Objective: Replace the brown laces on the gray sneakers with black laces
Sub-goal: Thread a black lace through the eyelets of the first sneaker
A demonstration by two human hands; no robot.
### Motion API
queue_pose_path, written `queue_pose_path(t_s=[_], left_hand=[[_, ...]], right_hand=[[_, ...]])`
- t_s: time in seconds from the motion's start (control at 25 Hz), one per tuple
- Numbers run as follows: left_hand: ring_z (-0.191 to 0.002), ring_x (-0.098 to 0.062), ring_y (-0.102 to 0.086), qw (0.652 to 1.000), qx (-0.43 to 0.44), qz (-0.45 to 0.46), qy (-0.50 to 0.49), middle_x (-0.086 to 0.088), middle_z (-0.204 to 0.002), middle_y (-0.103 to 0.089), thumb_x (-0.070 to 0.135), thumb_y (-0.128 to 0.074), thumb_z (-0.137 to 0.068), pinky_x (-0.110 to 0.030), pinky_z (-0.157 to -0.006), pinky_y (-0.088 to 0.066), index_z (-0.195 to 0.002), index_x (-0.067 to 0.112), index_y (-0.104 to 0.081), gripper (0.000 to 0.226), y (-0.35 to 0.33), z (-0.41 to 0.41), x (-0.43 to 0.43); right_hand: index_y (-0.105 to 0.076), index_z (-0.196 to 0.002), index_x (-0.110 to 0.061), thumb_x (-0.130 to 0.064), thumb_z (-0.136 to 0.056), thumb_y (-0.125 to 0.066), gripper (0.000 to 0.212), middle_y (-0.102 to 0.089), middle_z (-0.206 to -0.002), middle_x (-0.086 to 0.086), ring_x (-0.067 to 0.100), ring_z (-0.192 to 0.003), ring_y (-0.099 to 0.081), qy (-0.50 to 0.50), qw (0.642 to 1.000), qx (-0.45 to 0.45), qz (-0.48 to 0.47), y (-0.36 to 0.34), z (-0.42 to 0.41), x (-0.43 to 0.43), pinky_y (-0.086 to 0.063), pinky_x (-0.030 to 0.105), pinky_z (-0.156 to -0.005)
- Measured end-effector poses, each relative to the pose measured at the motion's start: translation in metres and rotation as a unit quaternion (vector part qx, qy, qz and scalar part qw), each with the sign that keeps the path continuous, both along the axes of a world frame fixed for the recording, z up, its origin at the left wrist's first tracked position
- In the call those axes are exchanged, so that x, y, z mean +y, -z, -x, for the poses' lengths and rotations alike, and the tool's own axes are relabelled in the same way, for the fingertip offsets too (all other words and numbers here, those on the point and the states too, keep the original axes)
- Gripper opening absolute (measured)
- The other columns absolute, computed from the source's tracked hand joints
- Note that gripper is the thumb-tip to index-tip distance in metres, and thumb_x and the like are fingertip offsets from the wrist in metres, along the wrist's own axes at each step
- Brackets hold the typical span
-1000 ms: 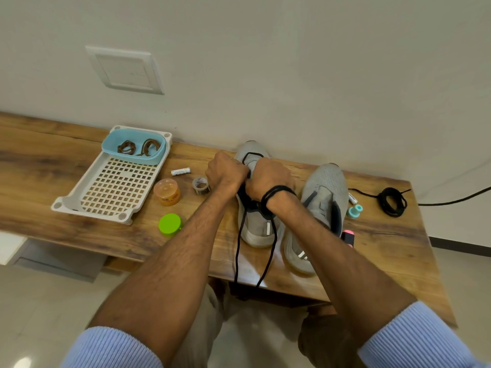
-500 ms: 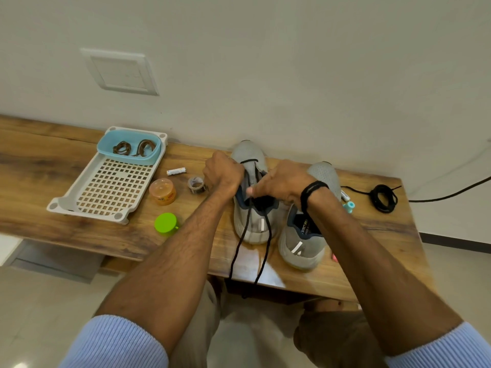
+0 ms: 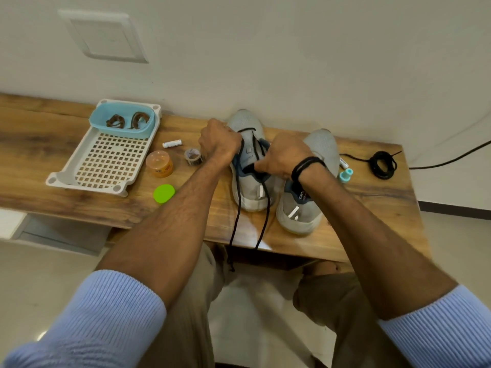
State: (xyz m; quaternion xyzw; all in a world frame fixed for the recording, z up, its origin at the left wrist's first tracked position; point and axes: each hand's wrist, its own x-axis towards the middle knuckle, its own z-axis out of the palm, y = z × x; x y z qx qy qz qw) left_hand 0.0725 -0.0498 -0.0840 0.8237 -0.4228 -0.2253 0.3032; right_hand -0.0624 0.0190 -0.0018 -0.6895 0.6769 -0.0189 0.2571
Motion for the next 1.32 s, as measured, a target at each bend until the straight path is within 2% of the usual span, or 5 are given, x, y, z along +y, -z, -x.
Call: queue_pose_path(t_s=[0.2,0.8,1.0,1.16,1.32], left_hand=[[-0.092,-0.029,-0.068,1.0,0.007,-0.001,0.005,-0.008,-0.099,-0.072,0.026,-0.062,-0.068,-0.037,-0.076,-0.059,-0.093,0.014,-0.072,0.029,-0.006,0.001,0.005],[-0.1,-0.033,-0.064,0.999,-0.044,0.019,0.015,-0.013,-0.11,-0.067,0.016,-0.061,-0.085,-0.032,-0.068,-0.046,-0.099,0.008,-0.067,0.018,-0.017,0.012,0.018],[-0.085,-0.034,-0.066,0.998,-0.035,0.025,0.042,-0.012,-0.088,-0.069,0.014,-0.058,-0.076,-0.034,-0.059,-0.047,-0.081,0.009,-0.07,0.013,-0.013,0.01,0.018],[-0.083,-0.033,-0.065,0.995,-0.055,-0.01,0.084,-0.011,-0.084,-0.068,0.024,-0.062,-0.075,-0.031,-0.059,-0.038,-0.08,0.008,-0.069,0.018,-0.022,0.009,0.017],[-0.076,-0.029,-0.067,0.989,-0.024,0.056,0.133,-0.009,-0.07,-0.066,0.035,-0.06,-0.092,-0.033,-0.057,-0.043,-0.07,0.004,-0.065,0.038,-0.062,0.008,0.029]], right_hand=[[-0.058,-0.088,-0.01,-0.039,-0.08,-0.075,0.034,-0.066,-0.093,0.009,0.025,-0.087,-0.065,0.003,1.0,-0.004,0.028,0.009,-0.003,0.005,-0.052,0.033,-0.068],[-0.053,-0.086,-0.01,-0.029,-0.087,-0.065,0.023,-0.057,-0.084,0.007,0.024,-0.08,-0.058,0.012,0.996,0.017,0.082,-0.01,-0.009,0.024,-0.05,0.032,-0.068],[-0.07,-0.075,-0.007,-0.028,-0.082,-0.076,0.024,-0.061,-0.062,0.001,0.016,-0.058,-0.056,0.063,0.988,-0.141,-0.019,-0.01,0.009,0.017,-0.047,0.028,-0.052],[-0.068,-0.086,-0.015,-0.035,-0.095,-0.06,0.023,-0.059,-0.069,-0.001,0.01,-0.065,-0.055,0.054,0.89,-0.403,-0.206,-0.031,0.031,0.013,-0.049,0.022,-0.06],[-0.065,-0.097,-0.005,-0.02,-0.093,-0.061,0.016,-0.066,-0.083,0.006,0.013,-0.072,-0.065,0.092,0.727,-0.64,-0.23,-0.037,0.046,-0.002,-0.057,0.023,-0.064]])
